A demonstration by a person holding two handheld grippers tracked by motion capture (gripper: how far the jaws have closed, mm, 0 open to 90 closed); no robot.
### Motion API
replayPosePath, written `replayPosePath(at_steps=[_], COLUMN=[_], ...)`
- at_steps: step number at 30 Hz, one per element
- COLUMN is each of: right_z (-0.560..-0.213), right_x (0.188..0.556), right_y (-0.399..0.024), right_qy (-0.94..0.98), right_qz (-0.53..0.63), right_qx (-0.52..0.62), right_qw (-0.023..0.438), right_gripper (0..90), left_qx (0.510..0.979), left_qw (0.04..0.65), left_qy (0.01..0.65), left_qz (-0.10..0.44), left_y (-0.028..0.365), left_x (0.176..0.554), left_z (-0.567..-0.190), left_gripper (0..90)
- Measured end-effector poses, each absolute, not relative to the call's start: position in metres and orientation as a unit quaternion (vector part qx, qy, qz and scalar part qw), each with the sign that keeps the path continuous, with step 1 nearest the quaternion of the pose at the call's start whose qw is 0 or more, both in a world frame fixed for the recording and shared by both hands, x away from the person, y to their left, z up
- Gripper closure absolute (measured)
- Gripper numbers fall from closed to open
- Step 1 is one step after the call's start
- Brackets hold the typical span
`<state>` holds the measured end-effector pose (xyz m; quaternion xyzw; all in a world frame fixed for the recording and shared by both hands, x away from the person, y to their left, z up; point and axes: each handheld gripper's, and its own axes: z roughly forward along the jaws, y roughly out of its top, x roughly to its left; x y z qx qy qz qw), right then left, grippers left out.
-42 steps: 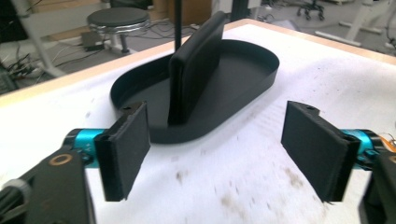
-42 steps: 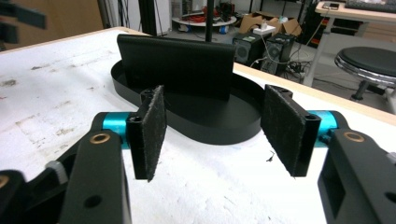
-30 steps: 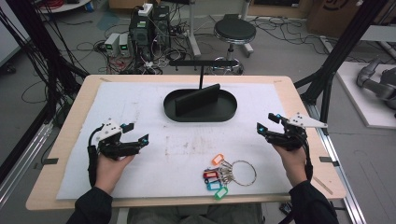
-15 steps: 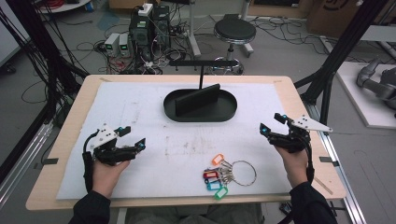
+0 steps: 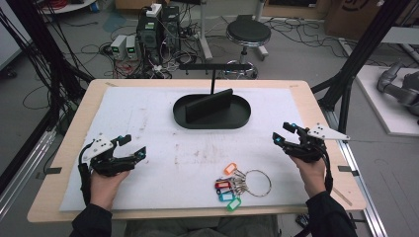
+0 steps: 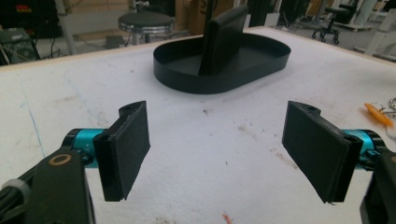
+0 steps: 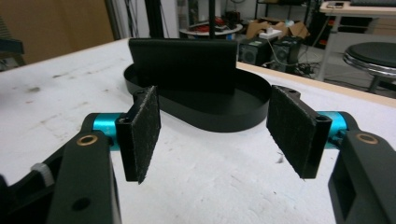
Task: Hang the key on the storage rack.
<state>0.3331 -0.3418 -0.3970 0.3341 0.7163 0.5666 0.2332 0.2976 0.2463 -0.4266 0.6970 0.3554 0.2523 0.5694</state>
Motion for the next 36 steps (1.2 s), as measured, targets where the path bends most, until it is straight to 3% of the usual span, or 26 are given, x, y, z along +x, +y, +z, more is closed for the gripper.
replayPosePath(at_steps=[5,16,19,20,21,25,26,36], right_z=[-0.396,-0.407,-0.411,-0.411,-0.416,-0.423,-0.426,-0.442], right_x=[0.326,0.302,0.292,0.292,0.289,0.288,0.288,0.292], right_y=[-0.343,-0.335,-0.333,-0.333,-0.332,-0.329,-0.327,-0.310], right_qy=[0.728,0.777,0.785,0.785,0.797,0.814,0.821,0.856], right_qz=[0.556,0.484,0.479,0.479,0.468,0.444,0.430,0.376], right_qx=[0.328,0.363,0.353,0.353,0.342,0.342,0.342,0.334], right_qw=[0.231,0.174,0.174,0.174,0.169,0.152,0.152,0.119], right_gripper=[34.4,29.7,42.5,42.5,50.5,55.9,60.7,70.7], left_qx=[0.688,0.722,0.722,0.722,0.723,0.724,0.724,0.730], left_qw=[0.594,0.580,0.581,0.580,0.578,0.575,0.573,0.566], left_qy=[0.334,0.307,0.307,0.308,0.308,0.309,0.309,0.308], left_qz=[0.248,0.218,0.218,0.218,0.219,0.226,0.228,0.229], left_y=[0.243,0.222,0.220,0.220,0.219,0.218,0.217,0.213], left_x=[0.298,0.308,0.309,0.310,0.311,0.313,0.314,0.315], left_z=[-0.424,-0.424,-0.424,-0.424,-0.424,-0.423,-0.424,-0.425], left_gripper=[24.9,25.4,25.4,25.4,25.4,25.4,25.4,25.4])
